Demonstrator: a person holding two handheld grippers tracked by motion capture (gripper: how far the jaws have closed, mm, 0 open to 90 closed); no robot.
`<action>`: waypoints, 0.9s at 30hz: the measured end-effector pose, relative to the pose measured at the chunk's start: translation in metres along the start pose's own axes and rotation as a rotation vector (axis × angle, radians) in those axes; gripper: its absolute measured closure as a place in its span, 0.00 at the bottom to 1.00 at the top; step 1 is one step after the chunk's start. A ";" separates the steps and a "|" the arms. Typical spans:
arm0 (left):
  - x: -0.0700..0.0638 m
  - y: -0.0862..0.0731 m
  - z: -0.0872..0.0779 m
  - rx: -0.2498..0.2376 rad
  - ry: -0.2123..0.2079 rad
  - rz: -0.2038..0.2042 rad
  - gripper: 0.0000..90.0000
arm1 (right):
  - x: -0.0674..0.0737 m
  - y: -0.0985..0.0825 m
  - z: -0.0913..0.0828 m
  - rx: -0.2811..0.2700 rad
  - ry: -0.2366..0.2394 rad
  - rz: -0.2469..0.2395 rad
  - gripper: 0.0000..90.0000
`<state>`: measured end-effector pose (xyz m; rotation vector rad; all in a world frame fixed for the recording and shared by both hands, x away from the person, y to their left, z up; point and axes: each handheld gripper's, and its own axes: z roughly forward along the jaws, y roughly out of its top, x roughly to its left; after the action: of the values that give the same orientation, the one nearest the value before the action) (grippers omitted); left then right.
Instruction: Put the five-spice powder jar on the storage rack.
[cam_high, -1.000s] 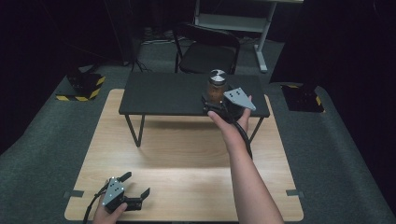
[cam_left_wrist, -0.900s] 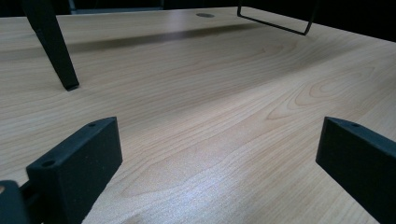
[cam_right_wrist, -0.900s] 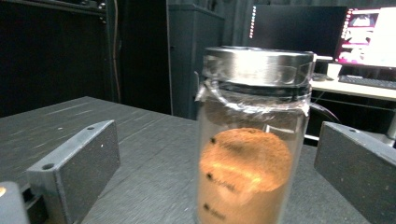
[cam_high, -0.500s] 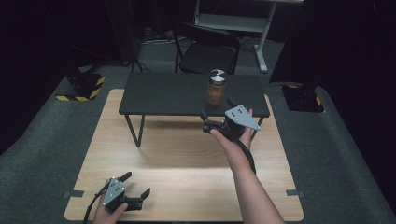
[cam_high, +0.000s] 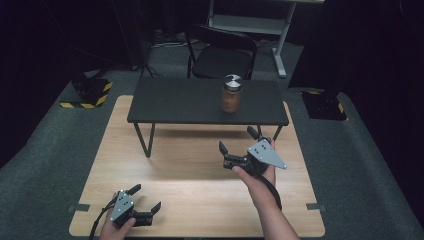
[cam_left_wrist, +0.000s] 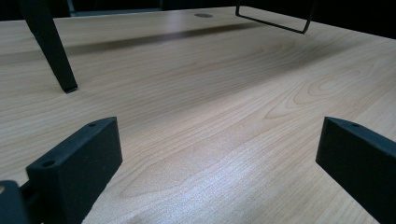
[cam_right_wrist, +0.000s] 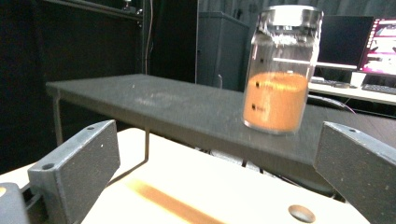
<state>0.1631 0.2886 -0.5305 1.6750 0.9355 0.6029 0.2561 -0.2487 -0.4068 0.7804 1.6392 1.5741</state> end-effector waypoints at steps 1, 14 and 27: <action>0.000 0.000 0.000 0.001 0.000 -0.001 0.01 | 0.000 -0.003 -0.003 0.001 0.003 0.002 0.00; 0.000 0.000 0.000 -0.001 0.002 0.000 0.01 | -0.004 -0.045 -0.048 0.042 0.003 0.013 0.00; 0.000 0.000 0.000 -0.001 0.003 0.000 0.01 | -0.010 -0.078 -0.085 0.092 -0.014 0.031 0.00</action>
<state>0.1627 0.2883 -0.5307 1.6738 0.9365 0.6059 0.1957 -0.3094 -0.4842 0.8663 1.7071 1.5201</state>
